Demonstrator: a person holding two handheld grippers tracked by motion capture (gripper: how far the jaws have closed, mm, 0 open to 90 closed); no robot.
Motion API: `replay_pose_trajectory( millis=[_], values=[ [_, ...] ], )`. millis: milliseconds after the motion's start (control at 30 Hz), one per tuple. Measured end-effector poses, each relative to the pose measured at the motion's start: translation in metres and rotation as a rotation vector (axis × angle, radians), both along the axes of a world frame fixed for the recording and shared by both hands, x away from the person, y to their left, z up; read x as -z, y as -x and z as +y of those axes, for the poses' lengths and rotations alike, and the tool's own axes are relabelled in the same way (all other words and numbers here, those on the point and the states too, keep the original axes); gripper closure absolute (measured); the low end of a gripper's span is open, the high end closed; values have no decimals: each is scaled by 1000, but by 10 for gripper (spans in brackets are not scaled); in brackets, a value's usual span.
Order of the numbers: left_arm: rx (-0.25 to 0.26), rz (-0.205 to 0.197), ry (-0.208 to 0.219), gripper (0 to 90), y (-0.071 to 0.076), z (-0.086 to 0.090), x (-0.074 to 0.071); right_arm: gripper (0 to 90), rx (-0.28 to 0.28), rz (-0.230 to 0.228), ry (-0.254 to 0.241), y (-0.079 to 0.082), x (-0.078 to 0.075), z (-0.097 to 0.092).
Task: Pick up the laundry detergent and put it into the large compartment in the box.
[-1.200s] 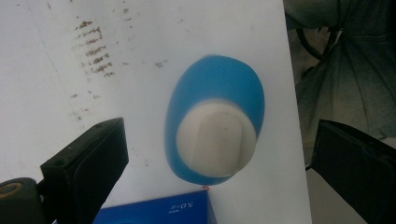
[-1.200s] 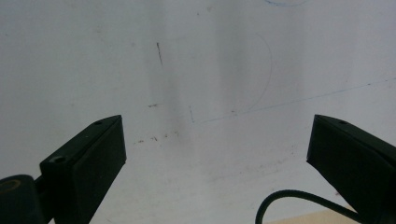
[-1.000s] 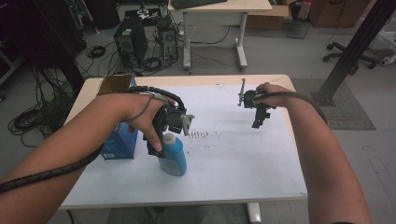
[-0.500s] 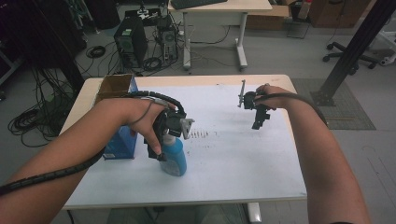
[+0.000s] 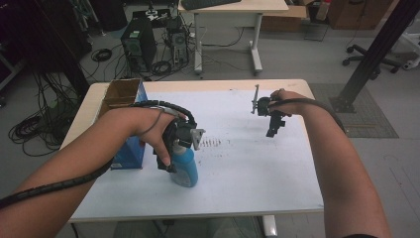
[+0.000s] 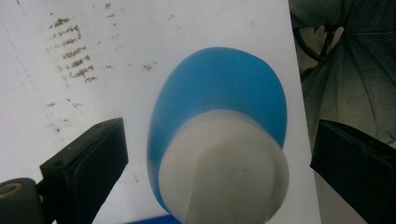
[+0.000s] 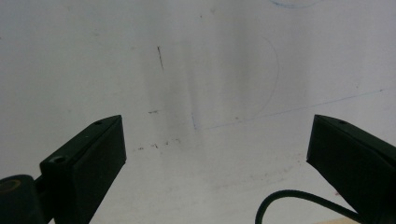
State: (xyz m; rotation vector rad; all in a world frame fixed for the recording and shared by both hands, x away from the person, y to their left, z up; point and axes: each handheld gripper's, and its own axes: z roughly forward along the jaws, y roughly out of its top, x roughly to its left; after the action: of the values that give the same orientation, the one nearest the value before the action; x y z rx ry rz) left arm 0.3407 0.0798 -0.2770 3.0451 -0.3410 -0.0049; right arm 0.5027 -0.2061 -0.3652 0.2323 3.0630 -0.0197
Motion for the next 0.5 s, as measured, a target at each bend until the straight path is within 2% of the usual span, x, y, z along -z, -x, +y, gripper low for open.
replay_pose_trajectory(
  millis=[500],
  values=[
    [2, 4, 0, 41, -1, 1, 5, 44, -4, 6, 1, -2, 3, 3]
  ],
)
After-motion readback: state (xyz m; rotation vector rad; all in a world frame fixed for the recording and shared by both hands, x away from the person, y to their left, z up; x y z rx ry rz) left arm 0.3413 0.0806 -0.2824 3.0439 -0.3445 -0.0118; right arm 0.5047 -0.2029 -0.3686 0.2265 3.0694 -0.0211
